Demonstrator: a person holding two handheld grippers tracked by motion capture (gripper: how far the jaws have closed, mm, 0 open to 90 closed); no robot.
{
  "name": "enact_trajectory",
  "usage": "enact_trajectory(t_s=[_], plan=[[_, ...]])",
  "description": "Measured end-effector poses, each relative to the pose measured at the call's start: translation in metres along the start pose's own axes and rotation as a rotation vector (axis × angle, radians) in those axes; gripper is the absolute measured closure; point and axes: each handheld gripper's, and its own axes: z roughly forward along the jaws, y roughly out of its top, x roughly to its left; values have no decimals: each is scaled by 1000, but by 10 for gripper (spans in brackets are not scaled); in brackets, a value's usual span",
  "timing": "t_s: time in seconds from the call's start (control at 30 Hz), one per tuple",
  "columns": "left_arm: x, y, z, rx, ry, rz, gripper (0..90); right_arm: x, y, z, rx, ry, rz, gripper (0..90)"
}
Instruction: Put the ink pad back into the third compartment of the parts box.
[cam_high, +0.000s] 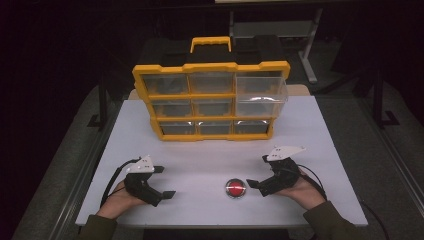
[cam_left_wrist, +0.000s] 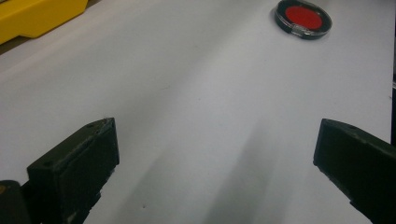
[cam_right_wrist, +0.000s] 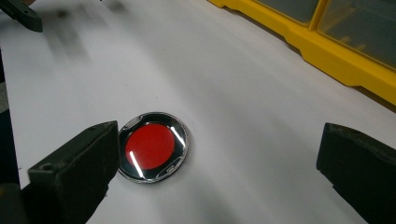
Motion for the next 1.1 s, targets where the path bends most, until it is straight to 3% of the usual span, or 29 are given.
enact_trajectory(t_s=[1.1], plan=[[-2, 0, 2, -3, -15, 3, 0, -1, 21, 17, 0, 35, -26, 0]])
